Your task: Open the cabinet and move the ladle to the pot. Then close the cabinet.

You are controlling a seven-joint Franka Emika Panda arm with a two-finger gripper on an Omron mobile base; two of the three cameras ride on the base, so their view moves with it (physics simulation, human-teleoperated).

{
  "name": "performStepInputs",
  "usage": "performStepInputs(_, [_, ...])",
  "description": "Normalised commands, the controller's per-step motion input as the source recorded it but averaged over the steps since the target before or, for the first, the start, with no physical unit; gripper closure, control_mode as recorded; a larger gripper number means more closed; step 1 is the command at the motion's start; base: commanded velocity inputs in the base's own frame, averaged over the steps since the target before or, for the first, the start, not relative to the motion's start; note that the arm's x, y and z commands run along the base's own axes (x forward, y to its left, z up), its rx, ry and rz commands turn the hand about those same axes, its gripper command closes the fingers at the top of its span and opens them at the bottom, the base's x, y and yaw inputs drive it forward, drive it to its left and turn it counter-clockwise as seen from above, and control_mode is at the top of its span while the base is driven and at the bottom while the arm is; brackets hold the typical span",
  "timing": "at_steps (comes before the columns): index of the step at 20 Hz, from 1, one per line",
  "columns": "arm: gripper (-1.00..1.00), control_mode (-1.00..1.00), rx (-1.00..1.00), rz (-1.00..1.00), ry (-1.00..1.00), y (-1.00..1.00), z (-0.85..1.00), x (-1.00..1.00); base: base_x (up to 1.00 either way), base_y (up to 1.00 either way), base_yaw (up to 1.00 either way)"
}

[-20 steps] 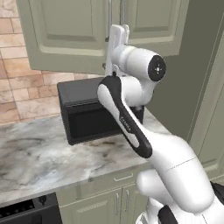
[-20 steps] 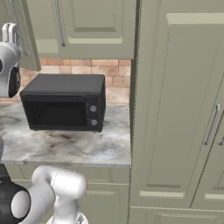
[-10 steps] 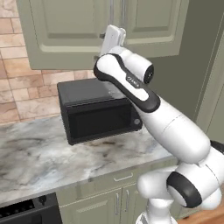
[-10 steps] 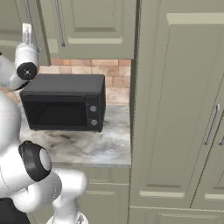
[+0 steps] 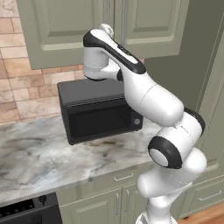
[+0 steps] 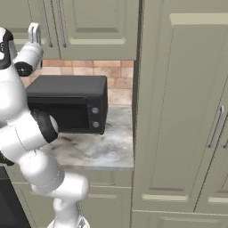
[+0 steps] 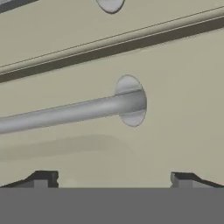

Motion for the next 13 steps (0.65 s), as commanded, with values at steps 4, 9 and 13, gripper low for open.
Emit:
performStepInputs(4, [-1.0,-1.0,0.0,-0.38,0.03,0.0,0.0,1.0,0.0,0.0,0.0])
performStepInputs(9, [-1.0,-1.0,0.03,-0.16,0.16,-0.05,0.05,0.5,0.0,0.0,0.0])
performStepInputs(13, [-1.0,-1.0,0.13,0.01,0.01,-0.76,0.2,-0.31,0.0,0.0,0.0])
